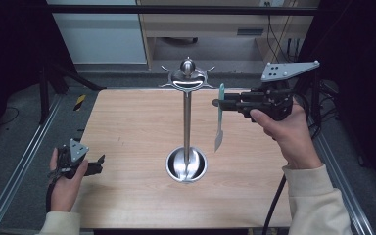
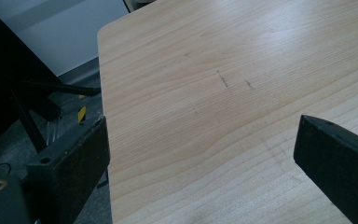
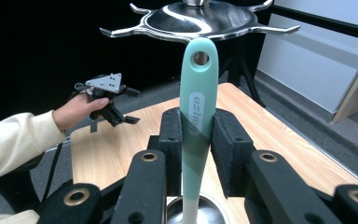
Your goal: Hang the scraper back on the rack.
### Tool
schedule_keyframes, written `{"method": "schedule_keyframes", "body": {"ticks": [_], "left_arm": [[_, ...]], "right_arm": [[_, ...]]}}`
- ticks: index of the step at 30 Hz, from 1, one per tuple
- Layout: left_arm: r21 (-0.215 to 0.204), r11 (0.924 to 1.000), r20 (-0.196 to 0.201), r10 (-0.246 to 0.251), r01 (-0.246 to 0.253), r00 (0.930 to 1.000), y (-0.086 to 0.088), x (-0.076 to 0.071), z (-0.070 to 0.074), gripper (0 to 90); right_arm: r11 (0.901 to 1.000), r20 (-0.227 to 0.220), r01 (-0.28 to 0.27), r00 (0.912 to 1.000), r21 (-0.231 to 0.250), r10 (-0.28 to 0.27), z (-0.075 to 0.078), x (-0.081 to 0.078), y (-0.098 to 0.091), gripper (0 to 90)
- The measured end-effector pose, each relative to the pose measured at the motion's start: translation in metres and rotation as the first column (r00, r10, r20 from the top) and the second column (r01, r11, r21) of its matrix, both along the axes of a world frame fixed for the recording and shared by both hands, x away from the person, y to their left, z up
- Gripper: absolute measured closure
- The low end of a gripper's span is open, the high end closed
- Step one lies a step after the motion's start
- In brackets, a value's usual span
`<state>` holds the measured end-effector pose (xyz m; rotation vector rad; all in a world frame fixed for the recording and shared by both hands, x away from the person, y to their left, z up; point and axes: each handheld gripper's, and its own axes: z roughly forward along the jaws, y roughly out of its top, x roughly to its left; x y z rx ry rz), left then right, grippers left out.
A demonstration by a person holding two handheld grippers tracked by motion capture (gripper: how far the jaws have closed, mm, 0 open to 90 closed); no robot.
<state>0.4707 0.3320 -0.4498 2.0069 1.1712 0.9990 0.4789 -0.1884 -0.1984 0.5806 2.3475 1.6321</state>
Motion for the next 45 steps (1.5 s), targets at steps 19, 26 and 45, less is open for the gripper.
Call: {"method": "schedule_keyframes", "body": {"ticks": [19,26,45], "left_arm": [[0.000,1.0000,-0.007,-0.006,0.006,1.0000,0.000,0.000,-0.001,3.3],[0.000,1.0000,-0.008,-0.007,0.007,0.9999,-0.001,0.000,-0.001,3.3],[0.004,0.9999,-0.013,-0.013,0.013,0.9998,-0.002,0.000,-0.001,3.3]], "right_arm": [[0.9994,-0.016,-0.024,0.9996,-0.026,0.023,0.003,0.002,0.008,74.6],[0.9995,-0.020,-0.017,0.9997,-0.028,0.016,0.004,0.003,0.009,74.5],[0.9989,-0.030,-0.014,0.9995,-0.044,0.013,0.003,0.006,0.014,74.5]]}}
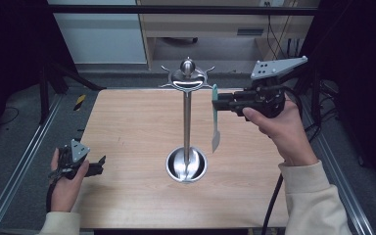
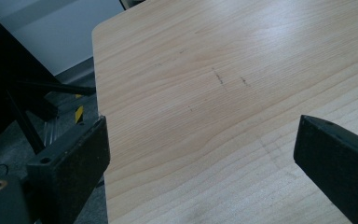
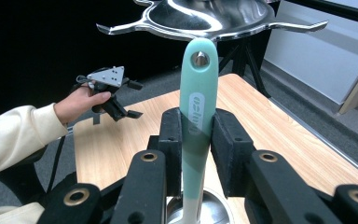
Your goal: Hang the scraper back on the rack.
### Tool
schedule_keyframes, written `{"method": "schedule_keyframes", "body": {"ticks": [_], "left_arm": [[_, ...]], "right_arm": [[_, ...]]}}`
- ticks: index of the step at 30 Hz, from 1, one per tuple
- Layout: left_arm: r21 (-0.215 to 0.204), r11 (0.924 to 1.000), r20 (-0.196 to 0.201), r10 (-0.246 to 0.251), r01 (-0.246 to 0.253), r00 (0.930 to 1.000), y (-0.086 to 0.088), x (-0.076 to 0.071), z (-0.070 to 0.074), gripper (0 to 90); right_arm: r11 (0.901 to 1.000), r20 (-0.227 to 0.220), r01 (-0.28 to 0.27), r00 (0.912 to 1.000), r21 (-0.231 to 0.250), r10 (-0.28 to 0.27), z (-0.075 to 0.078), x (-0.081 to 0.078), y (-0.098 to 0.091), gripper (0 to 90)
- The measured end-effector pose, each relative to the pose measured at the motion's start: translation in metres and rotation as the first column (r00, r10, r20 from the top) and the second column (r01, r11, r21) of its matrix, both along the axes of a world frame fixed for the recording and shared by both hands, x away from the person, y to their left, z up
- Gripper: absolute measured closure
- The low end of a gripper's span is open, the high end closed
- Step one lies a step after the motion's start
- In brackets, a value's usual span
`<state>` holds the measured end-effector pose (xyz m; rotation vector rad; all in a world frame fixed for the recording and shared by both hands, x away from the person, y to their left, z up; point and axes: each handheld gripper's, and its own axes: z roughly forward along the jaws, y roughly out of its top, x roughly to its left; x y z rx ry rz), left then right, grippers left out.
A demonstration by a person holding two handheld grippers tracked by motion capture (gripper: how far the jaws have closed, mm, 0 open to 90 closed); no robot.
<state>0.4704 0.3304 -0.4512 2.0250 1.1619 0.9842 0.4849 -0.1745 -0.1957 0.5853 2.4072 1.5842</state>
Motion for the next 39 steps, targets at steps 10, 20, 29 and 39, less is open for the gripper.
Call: {"method": "schedule_keyframes", "body": {"ticks": [10,20,29,39], "left_arm": [[0.004,1.0000,0.000,-0.003,0.003,1.0000,-0.001,0.000,0.000,3.3],[0.005,1.0000,-0.001,-0.003,0.003,1.0000,-0.001,0.000,0.000,3.3],[0.003,1.0000,-0.001,-0.005,0.005,1.0000,-0.001,0.000,0.000,3.3],[0.004,0.9999,-0.005,-0.010,0.010,0.9999,-0.002,0.000,-0.001,3.3]], "right_arm": [[0.9998,0.005,0.016,0.9999,-0.010,-0.016,0.000,0.000,0.004,74.5],[0.9996,0.007,0.025,0.9997,-0.014,-0.025,0.000,0.000,0.008,74.5],[0.9992,0.011,0.037,0.9992,-0.013,-0.037,-0.002,0.001,0.011,74.4],[0.9985,0.026,0.054,0.9982,-0.013,-0.053,-0.003,0.000,0.015,74.4]]}}
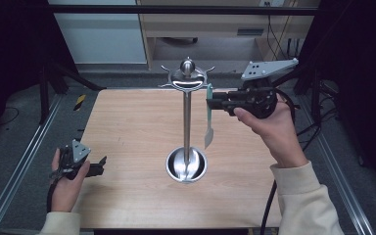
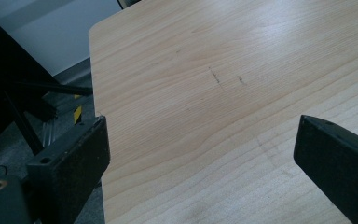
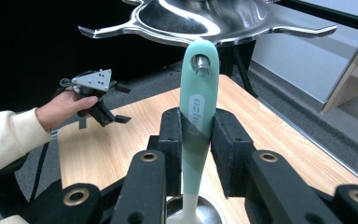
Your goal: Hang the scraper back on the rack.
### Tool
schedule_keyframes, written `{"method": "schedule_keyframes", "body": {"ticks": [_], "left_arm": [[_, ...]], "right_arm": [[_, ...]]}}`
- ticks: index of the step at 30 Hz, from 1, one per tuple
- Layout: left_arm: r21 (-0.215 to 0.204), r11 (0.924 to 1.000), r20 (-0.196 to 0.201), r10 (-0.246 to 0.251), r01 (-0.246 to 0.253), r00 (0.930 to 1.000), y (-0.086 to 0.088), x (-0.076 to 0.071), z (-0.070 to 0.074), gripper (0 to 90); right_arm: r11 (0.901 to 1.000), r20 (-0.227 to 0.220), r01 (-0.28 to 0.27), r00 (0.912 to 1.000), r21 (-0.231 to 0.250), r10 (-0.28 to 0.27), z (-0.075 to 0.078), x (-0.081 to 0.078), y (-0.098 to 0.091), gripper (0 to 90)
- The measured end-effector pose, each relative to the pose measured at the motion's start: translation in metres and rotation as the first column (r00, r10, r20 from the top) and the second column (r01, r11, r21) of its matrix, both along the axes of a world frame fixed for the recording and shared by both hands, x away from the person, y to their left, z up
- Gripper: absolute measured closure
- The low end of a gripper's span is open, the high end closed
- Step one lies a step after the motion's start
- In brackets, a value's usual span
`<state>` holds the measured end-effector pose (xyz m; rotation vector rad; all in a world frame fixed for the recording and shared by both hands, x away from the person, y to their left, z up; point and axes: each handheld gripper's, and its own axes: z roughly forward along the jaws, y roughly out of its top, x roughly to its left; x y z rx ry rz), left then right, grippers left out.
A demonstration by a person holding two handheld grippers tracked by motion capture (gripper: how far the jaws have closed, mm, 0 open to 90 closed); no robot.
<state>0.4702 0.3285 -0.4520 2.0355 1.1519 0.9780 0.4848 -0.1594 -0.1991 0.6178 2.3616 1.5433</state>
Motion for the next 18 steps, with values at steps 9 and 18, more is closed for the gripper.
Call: {"method": "schedule_keyframes", "body": {"ticks": [9,18], "left_arm": [[0.004,1.0000,-0.006,-0.001,0.001,1.0000,-0.001,0.000,-0.001,3.3],[0.006,1.0000,-0.010,-0.004,0.004,0.9999,-0.001,0.001,-0.002,3.3]], "right_arm": [[0.9989,0.012,0.005,0.9999,0.046,-0.005,-0.003,-0.004,-0.004,62.2],[0.9885,0.083,0.148,0.9851,0.029,-0.150,-0.013,-0.019,-0.026,39.9]]}}
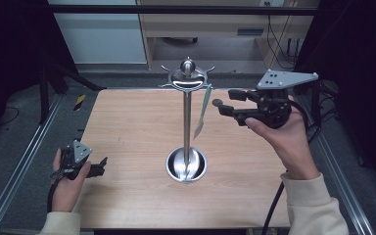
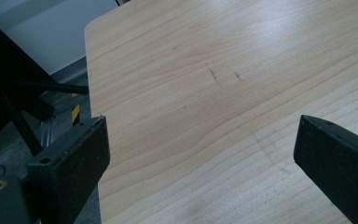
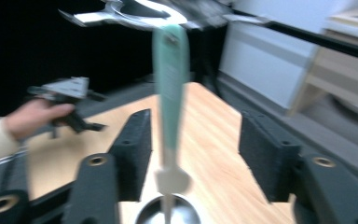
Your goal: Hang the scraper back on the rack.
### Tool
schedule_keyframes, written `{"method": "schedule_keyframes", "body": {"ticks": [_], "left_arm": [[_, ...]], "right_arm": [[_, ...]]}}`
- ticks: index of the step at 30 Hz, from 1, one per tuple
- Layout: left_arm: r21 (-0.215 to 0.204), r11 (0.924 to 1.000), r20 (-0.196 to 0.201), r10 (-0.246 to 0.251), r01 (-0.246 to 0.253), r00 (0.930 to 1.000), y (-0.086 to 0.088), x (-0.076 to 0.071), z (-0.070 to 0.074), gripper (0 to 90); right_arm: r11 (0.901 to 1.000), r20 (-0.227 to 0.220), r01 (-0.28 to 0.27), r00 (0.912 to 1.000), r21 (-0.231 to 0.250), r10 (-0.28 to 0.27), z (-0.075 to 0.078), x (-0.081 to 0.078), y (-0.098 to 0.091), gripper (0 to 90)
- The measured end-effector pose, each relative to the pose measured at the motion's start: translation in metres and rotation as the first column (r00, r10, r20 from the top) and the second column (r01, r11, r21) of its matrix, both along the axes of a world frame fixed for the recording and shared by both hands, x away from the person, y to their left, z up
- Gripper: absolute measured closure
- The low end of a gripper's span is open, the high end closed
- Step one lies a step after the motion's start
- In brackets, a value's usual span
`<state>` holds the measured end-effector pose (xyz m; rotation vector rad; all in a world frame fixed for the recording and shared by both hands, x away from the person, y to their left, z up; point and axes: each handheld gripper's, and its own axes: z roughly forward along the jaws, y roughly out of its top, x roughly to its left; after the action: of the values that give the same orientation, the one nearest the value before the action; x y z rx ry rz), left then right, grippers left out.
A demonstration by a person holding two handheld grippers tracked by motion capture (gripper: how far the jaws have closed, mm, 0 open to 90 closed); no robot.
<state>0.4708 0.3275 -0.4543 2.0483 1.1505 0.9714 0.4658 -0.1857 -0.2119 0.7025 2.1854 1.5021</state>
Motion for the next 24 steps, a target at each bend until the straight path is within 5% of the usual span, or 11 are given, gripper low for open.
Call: {"method": "schedule_keyframes", "body": {"ticks": [4,11,24], "left_arm": [[0.004,1.0000,0.000,-0.001,0.001,1.0000,0.000,0.000,0.000,3.3],[0.010,0.9999,-0.010,-0.006,0.006,0.9999,-0.002,0.001,-0.002,3.2],[0.013,0.9999,-0.015,-0.007,0.007,0.9999,-0.003,0.002,-0.003,3.2]], "right_arm": [[0.9974,0.019,0.071,0.9973,-0.012,-0.071,-0.013,-0.001,-0.007,29.6],[0.9749,0.022,0.221,0.9751,-0.022,-0.221,-0.060,0.005,-0.026,8.9],[0.9515,-0.072,0.303,0.9491,-0.052,-0.307,-0.132,0.010,-0.042,7.7]]}}
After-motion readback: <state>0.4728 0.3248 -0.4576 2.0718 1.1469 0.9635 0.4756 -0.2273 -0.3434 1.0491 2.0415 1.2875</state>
